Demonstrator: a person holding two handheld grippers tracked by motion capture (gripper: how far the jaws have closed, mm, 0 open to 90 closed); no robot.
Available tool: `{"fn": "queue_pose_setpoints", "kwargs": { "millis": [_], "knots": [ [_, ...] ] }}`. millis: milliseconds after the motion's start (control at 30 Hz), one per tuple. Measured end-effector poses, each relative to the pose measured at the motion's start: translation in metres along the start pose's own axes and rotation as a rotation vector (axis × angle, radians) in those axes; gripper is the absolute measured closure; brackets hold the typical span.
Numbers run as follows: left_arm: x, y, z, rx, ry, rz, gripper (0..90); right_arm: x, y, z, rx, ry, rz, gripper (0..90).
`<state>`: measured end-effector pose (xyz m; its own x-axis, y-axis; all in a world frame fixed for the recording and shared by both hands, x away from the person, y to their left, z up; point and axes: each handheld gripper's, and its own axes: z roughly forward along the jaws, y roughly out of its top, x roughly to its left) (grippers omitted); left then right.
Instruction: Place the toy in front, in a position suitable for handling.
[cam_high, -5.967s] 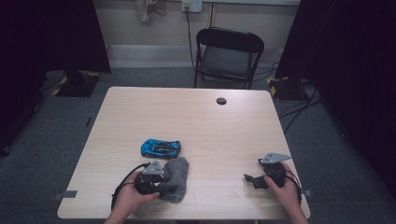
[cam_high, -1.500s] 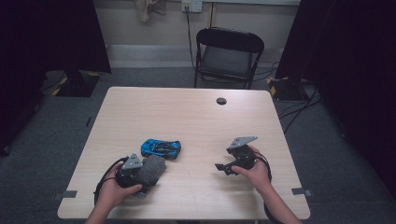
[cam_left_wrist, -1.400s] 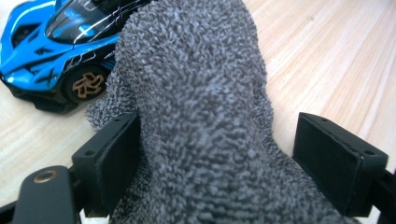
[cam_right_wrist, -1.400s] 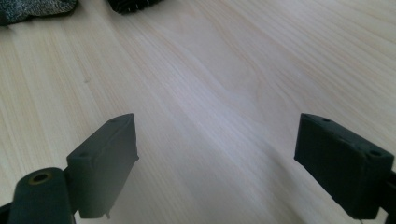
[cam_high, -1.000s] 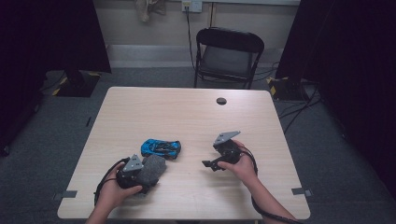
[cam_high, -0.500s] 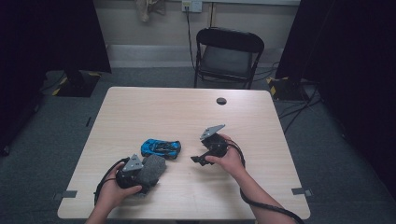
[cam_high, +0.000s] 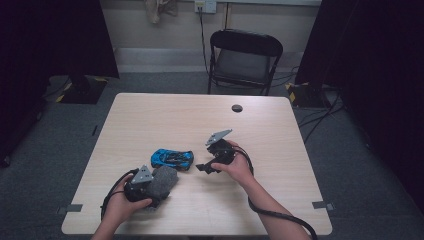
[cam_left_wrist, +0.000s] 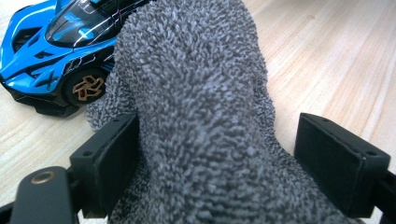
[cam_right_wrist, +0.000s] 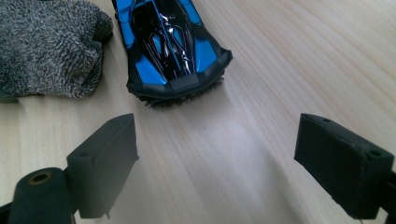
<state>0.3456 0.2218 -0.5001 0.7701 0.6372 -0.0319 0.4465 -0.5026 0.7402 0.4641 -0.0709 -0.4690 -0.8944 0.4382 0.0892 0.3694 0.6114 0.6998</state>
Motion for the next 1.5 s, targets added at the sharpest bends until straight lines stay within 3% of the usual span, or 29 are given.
{"fn": "queue_pose_setpoints", "kwargs": {
  "millis": [567,1033,1500],
  "knots": [
    [0.000,0.000,0.000,0.000,-0.002,-0.004,14.4,0.016,0.029,0.030,0.009,0.024,-0.046,12.3],
    [0.001,0.000,0.000,0.000,-0.002,-0.004,14.5,0.014,0.043,0.052,0.026,0.053,-0.055,12.3],
    [0.000,0.000,0.000,0.001,-0.001,-0.004,14.5,0.015,0.044,0.068,0.046,0.071,-0.069,12.2]
  ]
}}
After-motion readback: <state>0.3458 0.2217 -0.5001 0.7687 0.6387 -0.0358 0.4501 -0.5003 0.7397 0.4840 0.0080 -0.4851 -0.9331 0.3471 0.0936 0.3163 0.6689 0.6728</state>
